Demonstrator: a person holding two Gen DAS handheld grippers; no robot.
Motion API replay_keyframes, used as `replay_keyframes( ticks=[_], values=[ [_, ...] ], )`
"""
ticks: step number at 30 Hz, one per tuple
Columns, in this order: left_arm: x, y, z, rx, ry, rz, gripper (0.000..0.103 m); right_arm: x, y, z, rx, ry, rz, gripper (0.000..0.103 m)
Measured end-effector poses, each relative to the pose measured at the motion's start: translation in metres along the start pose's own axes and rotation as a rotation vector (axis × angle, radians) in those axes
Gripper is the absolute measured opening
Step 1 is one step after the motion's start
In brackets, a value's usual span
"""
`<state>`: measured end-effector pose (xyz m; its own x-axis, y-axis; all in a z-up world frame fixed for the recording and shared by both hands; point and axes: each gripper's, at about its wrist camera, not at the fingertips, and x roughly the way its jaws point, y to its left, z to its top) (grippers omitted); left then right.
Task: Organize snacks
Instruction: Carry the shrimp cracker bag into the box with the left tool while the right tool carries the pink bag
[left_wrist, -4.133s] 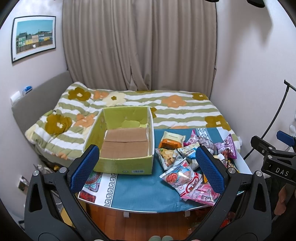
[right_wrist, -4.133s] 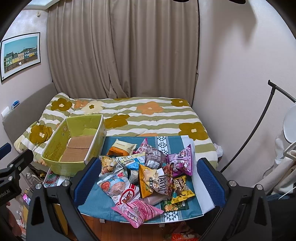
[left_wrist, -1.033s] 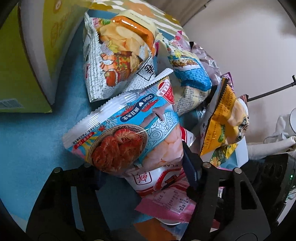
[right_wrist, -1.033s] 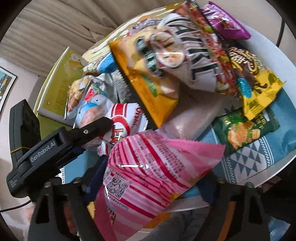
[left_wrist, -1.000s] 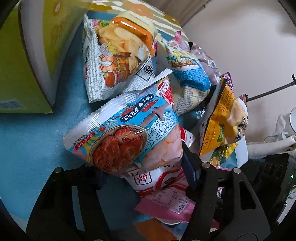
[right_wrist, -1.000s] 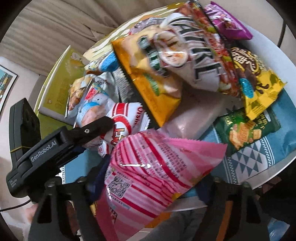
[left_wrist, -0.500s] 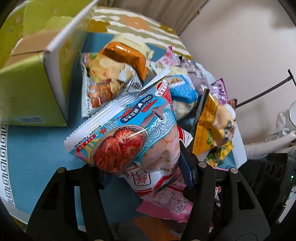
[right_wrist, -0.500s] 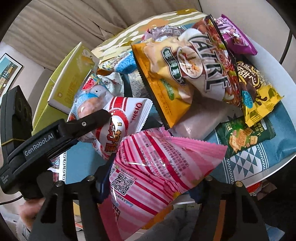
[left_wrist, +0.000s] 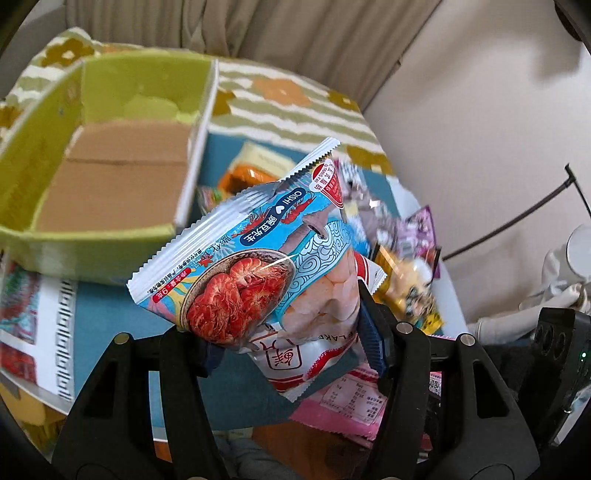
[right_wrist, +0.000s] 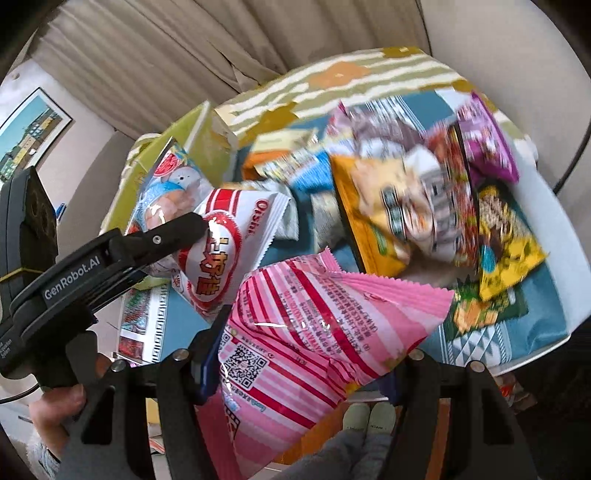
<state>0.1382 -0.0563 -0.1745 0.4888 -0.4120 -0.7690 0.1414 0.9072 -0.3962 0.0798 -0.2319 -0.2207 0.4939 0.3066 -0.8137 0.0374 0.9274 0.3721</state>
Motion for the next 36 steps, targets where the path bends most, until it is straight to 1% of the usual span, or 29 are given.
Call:
replay_keyframes(
  ticks=[3, 5, 6, 8, 9, 10, 13, 15, 17, 21, 24, 27, 31, 36],
  values=[
    [-0.026, -0.004, 0.012, 0.001, -0.049, 0.032, 0.057, -0.016, 0.014, 0.014, -0.064, -0.024, -0.011, 0.062],
    [-0.043, -0.005, 0.019, -0.005, -0.079, 0.057, 0.057, -0.029, 0.022, 0.023, -0.103, -0.054, -0.001, 0.062],
    [-0.049, -0.005, 0.023, -0.010, -0.092, 0.071, 0.057, -0.034, 0.025, 0.027, -0.117, -0.069, 0.009, 0.062],
    [-0.065, 0.000, 0.029, -0.028, -0.120, 0.083, 0.057, -0.043, 0.034, 0.040, -0.150, -0.101, 0.063, 0.062],
    [-0.072, 0.004, 0.033, -0.035, -0.135, 0.088, 0.057, -0.046, 0.036, 0.038, -0.163, -0.108, 0.078, 0.062],
    [-0.078, 0.006, 0.037, -0.038, -0.149, 0.097, 0.057, -0.049, 0.041, 0.045, -0.190, -0.113, 0.093, 0.062],
    [-0.092, 0.020, 0.051, -0.049, -0.177, 0.115, 0.057, -0.051, 0.062, 0.063, -0.273, -0.111, 0.057, 0.062],
    [-0.096, 0.031, 0.063, -0.057, -0.186, 0.125, 0.057, -0.048, 0.078, 0.079, -0.305, -0.092, 0.062, 0.062],
    [-0.098, 0.044, 0.076, -0.059, -0.196, 0.135, 0.057, -0.045, 0.089, 0.089, -0.323, -0.093, 0.056, 0.062],
    [-0.093, 0.076, 0.110, -0.048, -0.202, 0.148, 0.057, -0.032, 0.122, 0.111, -0.370, -0.109, 0.047, 0.062],
    [-0.083, 0.105, 0.141, -0.047, -0.181, 0.150, 0.057, -0.012, 0.149, 0.134, -0.380, -0.120, 0.039, 0.062],
    [-0.067, 0.134, 0.172, -0.045, -0.150, 0.156, 0.057, 0.009, 0.167, 0.156, -0.369, -0.120, 0.041, 0.062],
    [-0.039, 0.166, 0.210, -0.020, -0.106, 0.194, 0.057, 0.043, 0.194, 0.188, -0.360, -0.114, 0.033, 0.062],
    [0.003, 0.195, 0.236, 0.008, -0.027, 0.231, 0.057, 0.072, 0.210, 0.211, -0.351, -0.108, 0.020, 0.062]
  ],
)
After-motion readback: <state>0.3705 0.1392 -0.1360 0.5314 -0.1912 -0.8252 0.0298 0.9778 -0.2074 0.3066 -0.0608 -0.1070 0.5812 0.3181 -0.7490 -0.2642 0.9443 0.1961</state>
